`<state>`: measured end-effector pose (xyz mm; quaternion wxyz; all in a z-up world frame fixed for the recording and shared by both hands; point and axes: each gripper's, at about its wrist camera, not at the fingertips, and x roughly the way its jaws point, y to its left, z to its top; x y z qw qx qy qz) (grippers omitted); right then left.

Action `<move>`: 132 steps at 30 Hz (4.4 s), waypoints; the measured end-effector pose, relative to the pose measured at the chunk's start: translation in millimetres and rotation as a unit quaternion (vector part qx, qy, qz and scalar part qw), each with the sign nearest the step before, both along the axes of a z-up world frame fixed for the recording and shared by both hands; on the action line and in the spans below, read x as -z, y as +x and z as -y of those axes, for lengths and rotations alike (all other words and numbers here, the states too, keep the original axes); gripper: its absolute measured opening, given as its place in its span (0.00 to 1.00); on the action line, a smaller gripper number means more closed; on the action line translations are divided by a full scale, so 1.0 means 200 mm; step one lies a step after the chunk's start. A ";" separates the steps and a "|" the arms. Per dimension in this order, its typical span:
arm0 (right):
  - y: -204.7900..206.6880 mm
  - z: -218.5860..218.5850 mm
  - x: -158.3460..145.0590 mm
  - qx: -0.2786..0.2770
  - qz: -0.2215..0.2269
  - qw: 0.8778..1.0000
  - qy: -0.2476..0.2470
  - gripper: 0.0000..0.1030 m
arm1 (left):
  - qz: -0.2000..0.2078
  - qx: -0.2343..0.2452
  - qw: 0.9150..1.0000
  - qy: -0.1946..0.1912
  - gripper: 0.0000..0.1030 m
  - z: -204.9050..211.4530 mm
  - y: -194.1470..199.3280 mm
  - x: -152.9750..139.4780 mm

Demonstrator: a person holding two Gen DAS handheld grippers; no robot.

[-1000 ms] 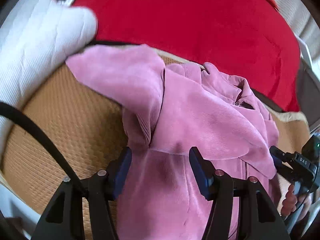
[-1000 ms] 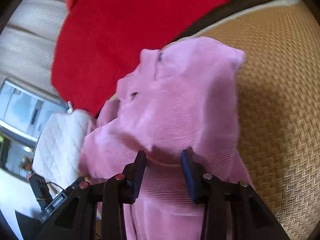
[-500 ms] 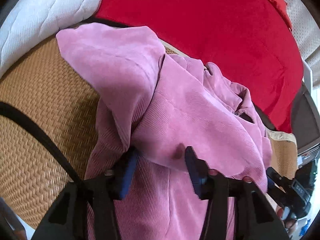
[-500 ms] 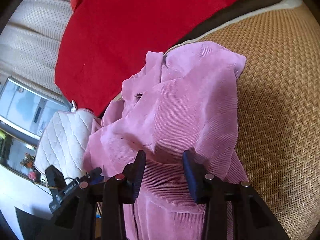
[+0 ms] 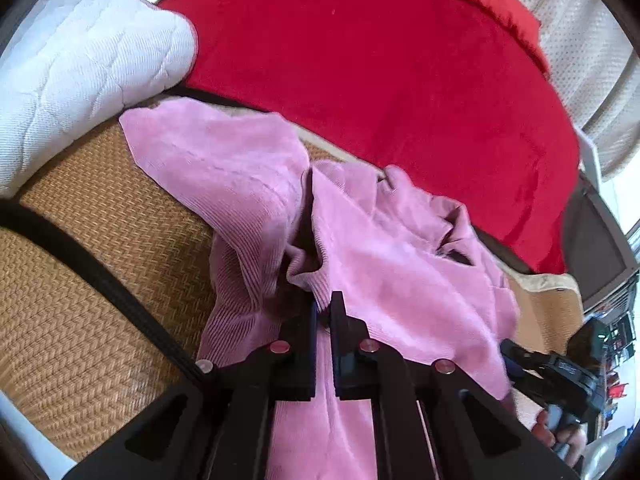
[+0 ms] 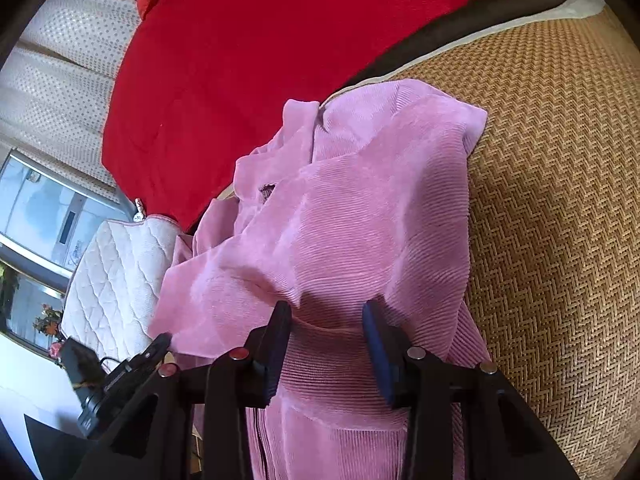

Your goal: Fold large clothes

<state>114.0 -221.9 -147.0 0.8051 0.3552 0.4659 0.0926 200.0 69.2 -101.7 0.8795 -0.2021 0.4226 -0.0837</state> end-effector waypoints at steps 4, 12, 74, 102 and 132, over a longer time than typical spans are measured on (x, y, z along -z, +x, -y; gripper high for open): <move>-0.01 0.02 0.00 0.005 -0.004 1.000 0.004 0.40 | 0.012 -0.010 1.000 -0.008 0.05 -0.07 -0.07 -0.07; -0.05 0.06 -0.04 0.018 0.007 1.000 -0.009 0.42 | -0.060 0.009 0.998 0.000 0.05 -0.18 -0.14 0.03; -0.01 -0.13 -0.08 -0.022 0.034 0.996 -0.083 0.65 | 0.127 0.015 0.991 -0.027 0.03 -0.08 0.44 -0.48; -0.10 -0.04 -0.12 -0.002 0.041 0.999 -0.027 0.65 | 0.017 0.020 0.999 -0.029 0.70 -0.09 0.25 -0.07; -0.06 -0.12 0.00 -0.030 0.057 0.957 0.282 0.93 | 0.046 0.218 0.964 -0.148 0.18 0.49 0.24 -0.30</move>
